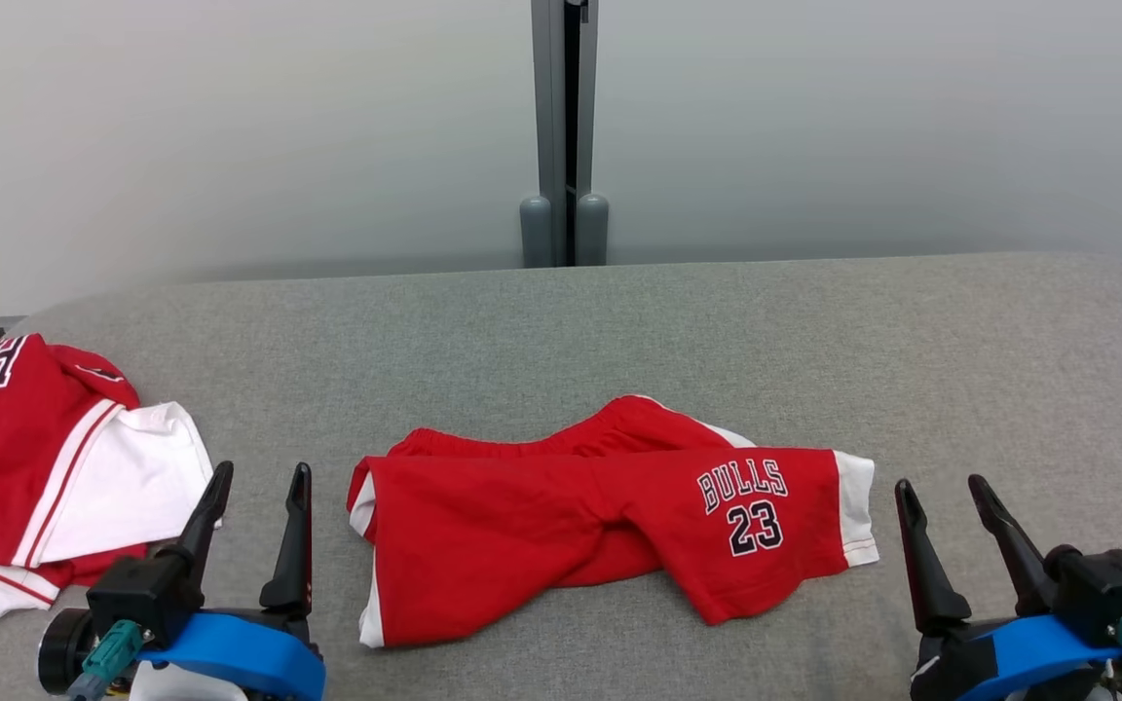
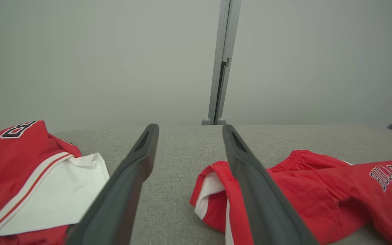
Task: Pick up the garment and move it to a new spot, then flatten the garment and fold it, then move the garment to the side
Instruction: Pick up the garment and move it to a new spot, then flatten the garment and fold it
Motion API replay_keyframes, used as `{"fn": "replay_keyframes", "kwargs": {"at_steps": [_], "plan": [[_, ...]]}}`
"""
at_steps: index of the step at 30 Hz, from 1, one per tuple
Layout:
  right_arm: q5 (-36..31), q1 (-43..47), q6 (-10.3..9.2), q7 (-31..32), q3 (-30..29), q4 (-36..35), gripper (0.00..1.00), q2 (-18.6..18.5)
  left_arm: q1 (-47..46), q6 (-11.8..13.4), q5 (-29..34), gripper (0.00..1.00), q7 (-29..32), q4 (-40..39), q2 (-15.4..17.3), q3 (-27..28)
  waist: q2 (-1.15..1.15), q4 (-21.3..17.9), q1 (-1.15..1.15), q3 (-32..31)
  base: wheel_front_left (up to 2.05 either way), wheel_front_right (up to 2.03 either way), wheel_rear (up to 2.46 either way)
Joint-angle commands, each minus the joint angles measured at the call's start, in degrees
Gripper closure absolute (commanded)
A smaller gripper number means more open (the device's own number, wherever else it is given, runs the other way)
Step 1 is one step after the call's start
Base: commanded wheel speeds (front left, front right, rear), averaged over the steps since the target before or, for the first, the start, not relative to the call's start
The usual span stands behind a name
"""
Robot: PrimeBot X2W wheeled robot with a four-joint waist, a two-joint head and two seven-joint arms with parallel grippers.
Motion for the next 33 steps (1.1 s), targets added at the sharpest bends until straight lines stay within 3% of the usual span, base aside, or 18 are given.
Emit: {"fn": "replay_keyframes", "kwargs": {"at_steps": [1,25,33], "plan": [[0.6,1.3,0.00,0.2,-0.3,-0.4,0.00,0.0,0.7,0.0,-0.2,0.00,0.2,-0.2,0.0,-0.2,0.00,-0.4,0.00,-0.4,0.00,0.00,0.00],[1.0,2.0,0.00,1.0,0.1,-1.9,0.00,0.0,1.3,1.0,-0.9,0.00,0.2,0.0,0.3,-0.7,0.00,-0.7,0.00,-0.2,0.00,0.00,0.00],[0.9,-0.3,0.00,0.6,0.3,-2.6,0.00,0.0,-4.5,0.0,0.5,0.00,1.4,-1.1,-0.3,-1.8,0.00,-0.8,0.00,3.8,0.00,0.00,0.00]]}}
